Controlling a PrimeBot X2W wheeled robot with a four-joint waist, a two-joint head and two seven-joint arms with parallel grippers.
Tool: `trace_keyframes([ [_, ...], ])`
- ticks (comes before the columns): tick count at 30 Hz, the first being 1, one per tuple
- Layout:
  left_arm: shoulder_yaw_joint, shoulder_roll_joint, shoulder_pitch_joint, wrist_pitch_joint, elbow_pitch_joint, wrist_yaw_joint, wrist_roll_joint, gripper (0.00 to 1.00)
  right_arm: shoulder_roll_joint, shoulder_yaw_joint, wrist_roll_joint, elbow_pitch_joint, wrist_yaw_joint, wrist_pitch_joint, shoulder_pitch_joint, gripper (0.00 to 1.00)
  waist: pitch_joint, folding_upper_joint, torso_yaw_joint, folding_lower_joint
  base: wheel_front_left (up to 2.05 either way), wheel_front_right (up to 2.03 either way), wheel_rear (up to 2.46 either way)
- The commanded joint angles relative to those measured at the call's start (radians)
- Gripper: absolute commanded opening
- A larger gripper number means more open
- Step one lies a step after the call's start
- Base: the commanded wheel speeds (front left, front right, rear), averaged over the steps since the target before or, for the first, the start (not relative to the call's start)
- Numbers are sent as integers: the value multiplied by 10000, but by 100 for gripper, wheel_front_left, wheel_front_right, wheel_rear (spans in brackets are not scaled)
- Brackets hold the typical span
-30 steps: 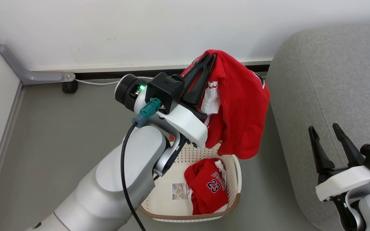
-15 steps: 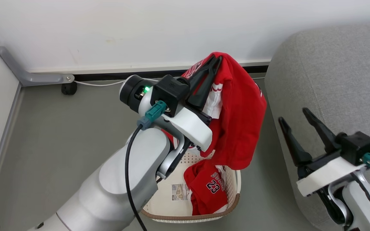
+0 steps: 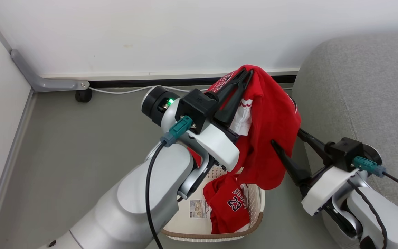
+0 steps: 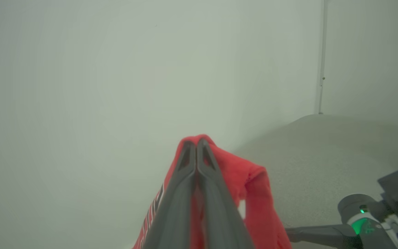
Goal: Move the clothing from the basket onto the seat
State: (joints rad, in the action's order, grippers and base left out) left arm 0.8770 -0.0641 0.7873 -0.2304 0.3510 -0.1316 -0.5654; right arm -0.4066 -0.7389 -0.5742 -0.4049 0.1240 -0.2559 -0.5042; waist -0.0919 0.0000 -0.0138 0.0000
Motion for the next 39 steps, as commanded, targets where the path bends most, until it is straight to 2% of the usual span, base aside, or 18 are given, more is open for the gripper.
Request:
trace_keyframes([
  [1,-281,-75,486,-93,-221,58,-91,0,-22,-238,-282,-24,67,-59,-297,100,-30,0,49,0,0,0,0],
  [6,-122,-8,539,-110,-254,36,-100,0,169,-886,-844,-461,67,-59,-891,98,-130,0,184,0,0,0,0],
  [7,-96,3,548,-113,-251,31,-109,0,205,-962,-955,-531,67,-59,-987,57,-151,0,206,0,0,0,0],
  [8,-70,15,563,-118,-248,24,-116,0,214,-1042,-1007,-586,67,-59,-1092,8,-175,0,230,0,0,0,0],
  [9,-46,26,573,-122,-242,18,-128,0,221,-1102,-1054,-623,67,-59,-1176,0,-197,0,253,0,0,0,0],
  [15,43,75,558,-189,-133,-29,-185,0,239,-1094,-1194,-455,67,-59,-1368,0,-289,0,269,0,0,0,0],
  [16,36,82,529,-208,-117,-23,-201,11,227,-1060,-1185,-406,67,-59,-1348,0,-285,0,257,0,0,0,0],
  [17,34,86,503,-226,-94,-21,-194,45,213,-1018,-1169,-360,67,-59,-1317,0,-278,0,240,0,0,0,0],
  [18,31,90,468,-241,-65,-13,-193,100,195,-974,-1159,-309,67,-59,-1278,0,-275,0,219,0,0,0,0],
  [31,-106,121,147,-309,366,244,-10,100,38,-119,-892,352,67,-59,-909,0,-329,0,-291,0,0,0,0],
  [39,-428,124,-488,-312,627,689,316,100,24,572,-736,728,67,-59,-519,0,-161,0,-1039,0,0,0,0],
])
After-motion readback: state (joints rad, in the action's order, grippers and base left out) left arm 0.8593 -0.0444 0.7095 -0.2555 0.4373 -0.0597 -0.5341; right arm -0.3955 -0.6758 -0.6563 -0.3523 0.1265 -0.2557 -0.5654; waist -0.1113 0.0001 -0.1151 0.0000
